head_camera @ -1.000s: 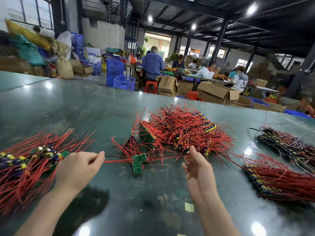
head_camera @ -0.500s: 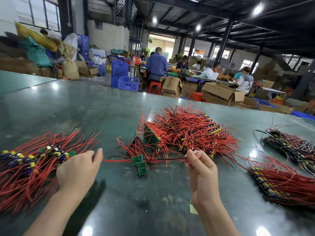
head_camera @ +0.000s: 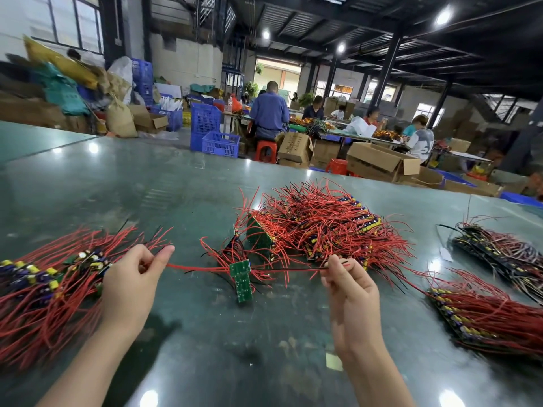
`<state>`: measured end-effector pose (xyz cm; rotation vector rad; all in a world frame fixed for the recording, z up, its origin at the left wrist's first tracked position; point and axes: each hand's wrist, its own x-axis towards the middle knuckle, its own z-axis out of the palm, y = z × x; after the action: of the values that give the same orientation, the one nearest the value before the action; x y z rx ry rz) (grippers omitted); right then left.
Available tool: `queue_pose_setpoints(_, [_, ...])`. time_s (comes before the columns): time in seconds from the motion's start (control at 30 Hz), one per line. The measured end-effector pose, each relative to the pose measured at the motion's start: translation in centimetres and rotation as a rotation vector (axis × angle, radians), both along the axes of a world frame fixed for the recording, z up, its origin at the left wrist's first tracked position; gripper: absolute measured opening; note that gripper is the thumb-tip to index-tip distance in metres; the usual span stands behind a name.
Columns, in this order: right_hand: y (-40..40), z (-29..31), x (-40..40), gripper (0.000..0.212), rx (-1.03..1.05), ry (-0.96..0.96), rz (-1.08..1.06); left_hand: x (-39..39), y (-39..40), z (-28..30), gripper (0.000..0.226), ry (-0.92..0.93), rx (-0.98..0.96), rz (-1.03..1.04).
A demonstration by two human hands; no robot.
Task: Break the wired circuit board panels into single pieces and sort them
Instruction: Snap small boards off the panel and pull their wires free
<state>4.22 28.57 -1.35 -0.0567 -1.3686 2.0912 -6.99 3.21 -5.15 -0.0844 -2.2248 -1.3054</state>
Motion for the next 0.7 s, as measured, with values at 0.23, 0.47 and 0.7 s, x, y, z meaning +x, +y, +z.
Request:
queue_pose_setpoints(0.23, [0.7,-0.1,-0.5,0.021,-0.137,-0.008,-0.061,-0.2,1.1,0.0,0.039,-0.309,0.911,-0.437])
queue_pose_setpoints(0.47, [1.6,-0.2,-0.5,0.022,-0.089,-0.070,-0.189,-0.6,0.2,-0.1,0.021,-0.428,0.758,-0.465])
queue_pose_setpoints(0.7, [2.5,-0.1,-0.5,0.025,-0.088,-0.071,-0.233,0.2,-0.3,0.2,0.006,-0.511,0.327,-0.480])
